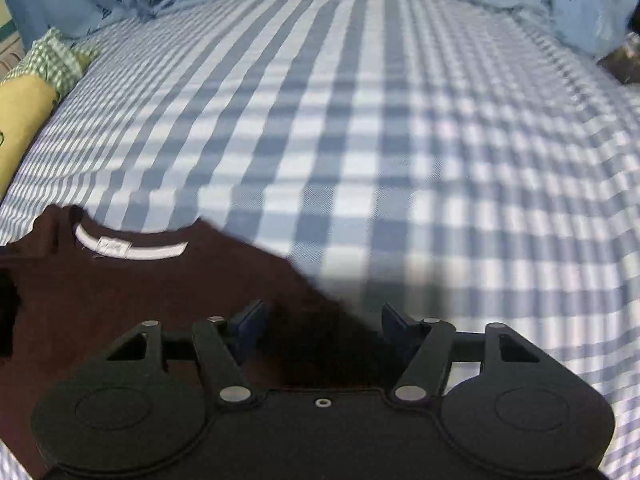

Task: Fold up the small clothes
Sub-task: 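Lift the hem with both grippers and fold it over toward the collar, then open both grippers to release the folded hem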

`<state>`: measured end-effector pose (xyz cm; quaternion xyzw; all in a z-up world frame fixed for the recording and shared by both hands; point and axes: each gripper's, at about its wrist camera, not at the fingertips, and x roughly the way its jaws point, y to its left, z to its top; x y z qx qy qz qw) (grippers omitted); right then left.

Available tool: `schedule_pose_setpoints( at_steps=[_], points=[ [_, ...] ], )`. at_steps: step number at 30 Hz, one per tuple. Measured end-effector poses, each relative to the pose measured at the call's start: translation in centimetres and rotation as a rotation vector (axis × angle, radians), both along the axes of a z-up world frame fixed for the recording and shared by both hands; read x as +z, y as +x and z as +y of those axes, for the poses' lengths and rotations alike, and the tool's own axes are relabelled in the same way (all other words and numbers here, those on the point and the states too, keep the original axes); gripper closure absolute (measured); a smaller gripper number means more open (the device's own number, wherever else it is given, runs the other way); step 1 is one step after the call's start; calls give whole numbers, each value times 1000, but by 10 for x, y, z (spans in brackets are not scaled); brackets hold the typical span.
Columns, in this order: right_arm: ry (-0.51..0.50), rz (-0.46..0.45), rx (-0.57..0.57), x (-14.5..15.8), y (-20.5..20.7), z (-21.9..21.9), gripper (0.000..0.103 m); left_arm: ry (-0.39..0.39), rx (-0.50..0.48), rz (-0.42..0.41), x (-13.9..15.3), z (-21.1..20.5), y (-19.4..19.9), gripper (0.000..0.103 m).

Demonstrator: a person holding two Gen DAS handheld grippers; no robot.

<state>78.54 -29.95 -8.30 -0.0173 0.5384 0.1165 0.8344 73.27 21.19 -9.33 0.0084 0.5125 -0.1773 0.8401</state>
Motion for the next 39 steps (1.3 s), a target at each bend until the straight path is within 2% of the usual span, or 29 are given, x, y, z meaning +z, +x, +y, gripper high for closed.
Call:
schedule_pose_setpoints(
  at_steps=[2,7,10,12,14,16,17,19,21,22,23,26,28,31,33,37,39],
  points=[
    [-17,-42,25,10,-7,-6,33,-19,4,16,7,3,9,9],
    [182,-50,151,16,-42,-2,33,25,-28,-6,26,-4,14,9],
    [188,-53,196,5,-58,10,33,62,-32,12,34,-5,20,9],
    [203,-27,188,-7,-57,12,33,80,-4,39,40,-1,24,9],
    [183,0,133,-26,-51,9,36,115,8,57,44,0,25,7],
    [154,7,86,-39,-45,5,52,158,-24,48,50,-2,21,7],
    [179,5,57,-42,-46,1,52,173,-41,41,55,-3,20,7],
    [223,-2,35,-42,-44,-1,55,115,-36,38,67,6,21,7],
    [227,-4,33,-42,-46,-2,60,-7,17,28,79,28,24,7],
    [227,-4,30,-39,-49,-8,62,-44,48,14,83,39,25,7],
    [229,-5,27,-39,-49,-8,62,-38,97,-28,88,50,24,7],
    [227,-2,28,-41,-48,-18,62,61,256,-162,102,76,17,6],
    [207,-3,35,-43,-51,-17,62,70,281,-222,107,83,5,6],
    [190,2,45,-41,-52,-19,57,60,227,-276,106,75,-19,3],
    [234,-6,21,-32,-53,-22,52,50,171,-299,97,60,-41,2],
    [298,-137,-35,-11,-52,-37,38,61,111,-328,61,29,-81,2],
    [316,-131,-99,-14,-44,-52,37,91,99,-327,39,12,-98,2]
  ],
)
